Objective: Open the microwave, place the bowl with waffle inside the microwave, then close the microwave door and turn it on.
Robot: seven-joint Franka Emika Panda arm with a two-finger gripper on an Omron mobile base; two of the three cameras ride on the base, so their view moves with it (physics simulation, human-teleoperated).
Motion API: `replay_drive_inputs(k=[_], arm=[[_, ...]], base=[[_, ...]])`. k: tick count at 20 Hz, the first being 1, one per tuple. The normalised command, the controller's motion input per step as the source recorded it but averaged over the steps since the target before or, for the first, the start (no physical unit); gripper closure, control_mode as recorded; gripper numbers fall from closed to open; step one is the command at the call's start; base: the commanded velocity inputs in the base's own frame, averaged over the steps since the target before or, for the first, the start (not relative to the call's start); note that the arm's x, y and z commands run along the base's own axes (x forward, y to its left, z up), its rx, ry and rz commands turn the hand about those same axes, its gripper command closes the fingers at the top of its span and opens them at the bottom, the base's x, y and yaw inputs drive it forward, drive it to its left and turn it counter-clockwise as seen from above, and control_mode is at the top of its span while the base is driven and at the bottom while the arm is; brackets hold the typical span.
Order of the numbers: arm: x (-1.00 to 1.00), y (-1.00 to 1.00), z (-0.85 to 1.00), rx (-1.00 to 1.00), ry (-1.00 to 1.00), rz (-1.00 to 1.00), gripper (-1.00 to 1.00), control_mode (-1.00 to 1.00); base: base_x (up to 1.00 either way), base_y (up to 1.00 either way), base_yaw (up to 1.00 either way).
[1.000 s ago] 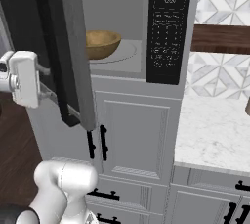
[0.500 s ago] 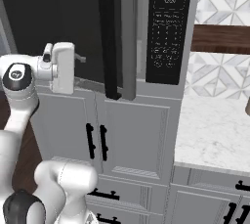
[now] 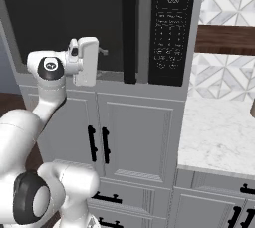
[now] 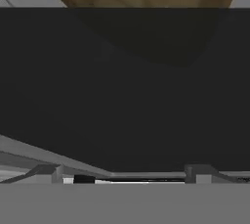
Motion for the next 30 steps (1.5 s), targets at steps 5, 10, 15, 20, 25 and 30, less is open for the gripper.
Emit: replay_drive_inputs(k=[5,10,15,20,25,30], arm=[[-0.01,-0.03,0.00,0.00,0.00,0.07,-1.00,-1.00],[0.10,-0.01,0.00,0.05,0.00,0.06,-1.00,-1.00],[-0.86,-0.13,0.55,0.22,0.00,0.15,-1.00,-1.00],[-1.00,-0.57,0.39,0.18,0.02,0.21,-1.00,-1.00],[-0.79,-0.99,-0.02,0.05,0.08,0.28,-1.00,-1.00],[-0.08,-0.96,-0.07,0.04,0.02,0.35,-1.00,-1.00]], base=[[0.00,0.00,0.00],[0.00,0.00,0.00],[0.00,0.00,0.00],[0.00,0.00,0.00],[0.00,0.00,0.00],[0.00,0.00,0.00]])
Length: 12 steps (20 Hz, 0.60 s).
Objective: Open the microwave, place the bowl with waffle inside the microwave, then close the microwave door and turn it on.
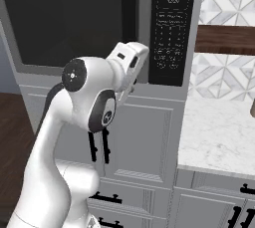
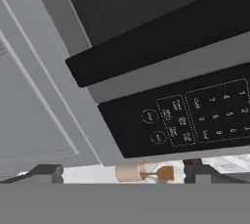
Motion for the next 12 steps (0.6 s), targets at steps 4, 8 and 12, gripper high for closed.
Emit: replay_drive_inputs(k=[4,8,12], arm=[[0.00,-0.09,0.00,0.00,0.02,0.00,-1.00,-1.00],[0.20,-0.63,0.00,0.01,-0.16,0.36,-1.00,-1.00],[0.43,-0.46,-0.21,0.00,-0.19,0.49,-1.00,-1.00]], base=[[0.00,0.00,0.00],[0.00,0.00,0.00],[0.00,0.00,0.00]])
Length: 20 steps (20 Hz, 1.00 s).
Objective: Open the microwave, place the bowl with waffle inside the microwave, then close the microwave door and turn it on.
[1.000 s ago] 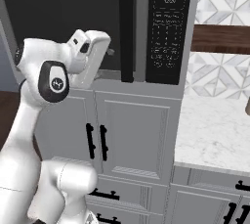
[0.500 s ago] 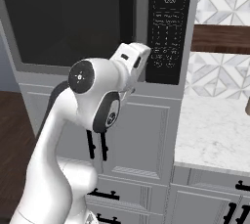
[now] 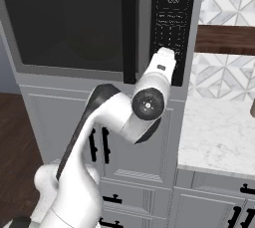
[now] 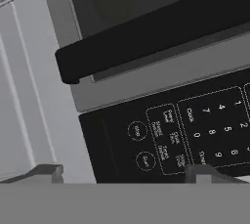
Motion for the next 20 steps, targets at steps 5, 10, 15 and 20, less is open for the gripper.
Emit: replay_drive_inputs(k=[5,10,15,20], arm=[[0.50,-0.02,-0.04,0.00,-0.18,0.25,-1.00,-1.00],[0.38,0.00,0.00,0.00,-0.16,0.17,1.00,-1.00],[0.30,-0.20,0.00,0.00,-0.07,0.05,1.00,-1.00],[0.47,-0.14,0.00,0.00,-0.01,0.00,1.00,-1.00]], base=[[0.00,0.00,0.00],[0.00,0.00,0.00],[0.00,0.00,0.00],[0.00,0.00,0.00]])
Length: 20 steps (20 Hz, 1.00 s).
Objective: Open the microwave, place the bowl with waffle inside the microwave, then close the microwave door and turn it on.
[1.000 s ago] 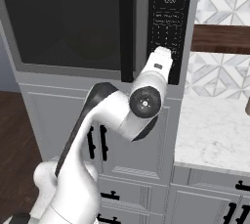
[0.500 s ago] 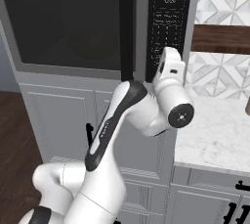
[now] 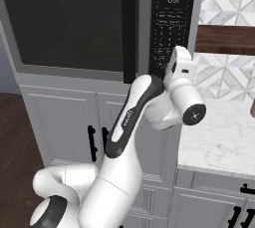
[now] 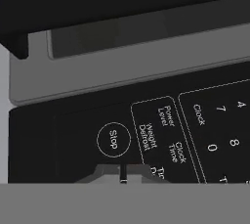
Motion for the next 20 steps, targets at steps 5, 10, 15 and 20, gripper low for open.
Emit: replay_drive_inputs(k=[5,10,15,20], arm=[[0.35,-0.17,0.00,0.00,0.00,0.00,1.00,-1.00],[0.18,-0.26,0.00,0.00,0.00,0.00,1.00,-1.00],[0.15,-0.15,0.00,0.00,-0.01,0.00,1.00,-1.00],[0.00,-0.17,0.00,0.00,-0.04,0.00,1.00,-1.00]], base=[[0.00,0.00,0.00],[0.00,0.00,0.00],[0.00,0.00,0.00],[0.00,0.00,0.00]])
